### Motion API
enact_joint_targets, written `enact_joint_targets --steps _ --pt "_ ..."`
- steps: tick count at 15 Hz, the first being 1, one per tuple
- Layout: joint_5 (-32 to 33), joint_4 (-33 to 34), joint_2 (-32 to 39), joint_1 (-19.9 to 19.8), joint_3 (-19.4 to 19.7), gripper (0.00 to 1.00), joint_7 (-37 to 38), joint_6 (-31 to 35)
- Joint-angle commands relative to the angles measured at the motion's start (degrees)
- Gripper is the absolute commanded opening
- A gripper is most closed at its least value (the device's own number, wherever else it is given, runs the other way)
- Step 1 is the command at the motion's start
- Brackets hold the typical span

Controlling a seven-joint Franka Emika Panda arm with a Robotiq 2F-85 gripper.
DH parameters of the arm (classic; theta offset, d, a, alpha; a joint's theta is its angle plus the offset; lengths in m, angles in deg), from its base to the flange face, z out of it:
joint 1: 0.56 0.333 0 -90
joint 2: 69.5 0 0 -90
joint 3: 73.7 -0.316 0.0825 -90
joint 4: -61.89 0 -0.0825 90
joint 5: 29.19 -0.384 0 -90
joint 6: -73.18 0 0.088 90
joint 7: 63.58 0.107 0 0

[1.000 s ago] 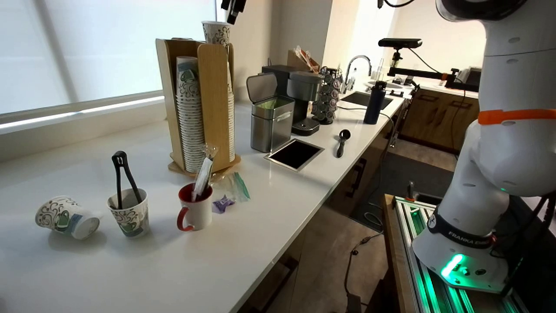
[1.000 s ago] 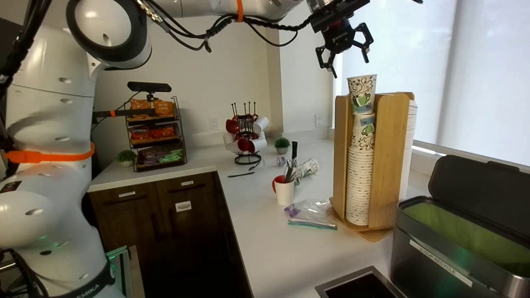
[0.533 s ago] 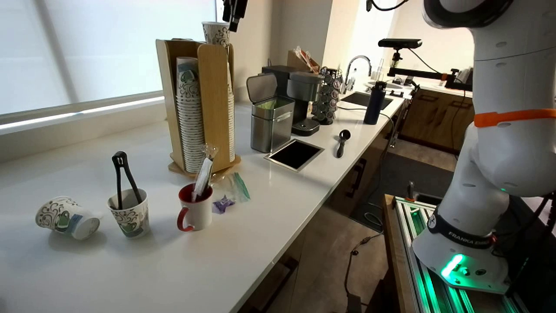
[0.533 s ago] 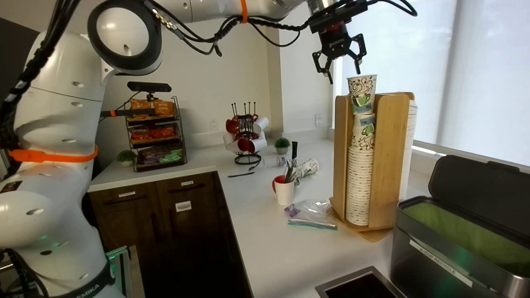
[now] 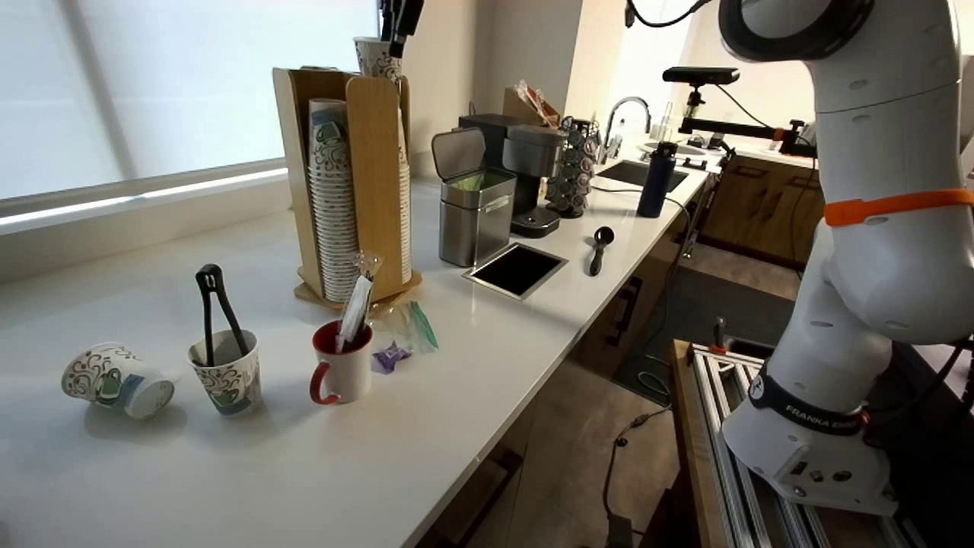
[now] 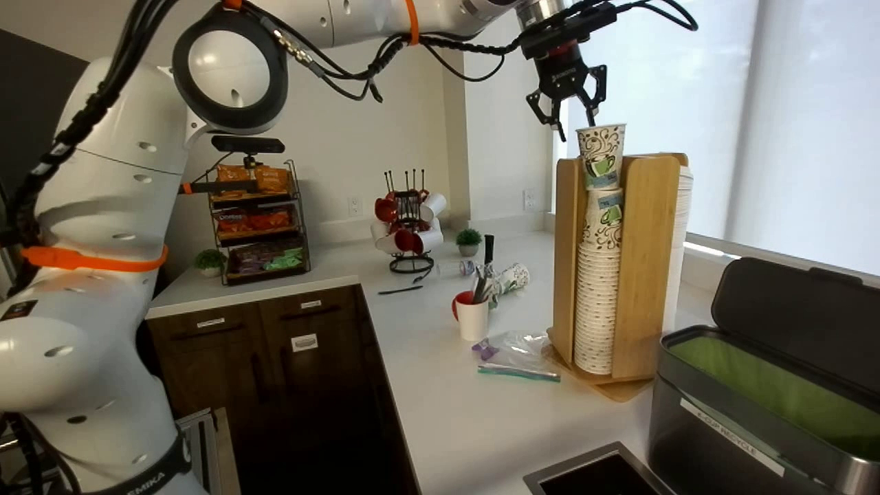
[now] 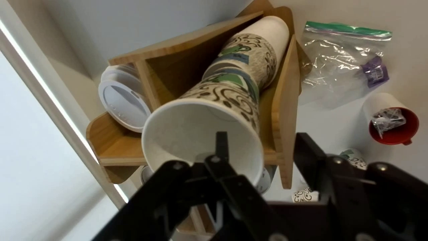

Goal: Remove the paper cup from on top of the pile of paper cups and put it on the counter

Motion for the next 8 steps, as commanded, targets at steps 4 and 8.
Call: enact_joint_targets --steps 4,8 --pt "1.7 5.2 2.2 0.6 0.4 0.02 -0.5 -1.9" --pt "2.4 6.1 2.3 0.9 0.5 0.00 0.0 -2.9"
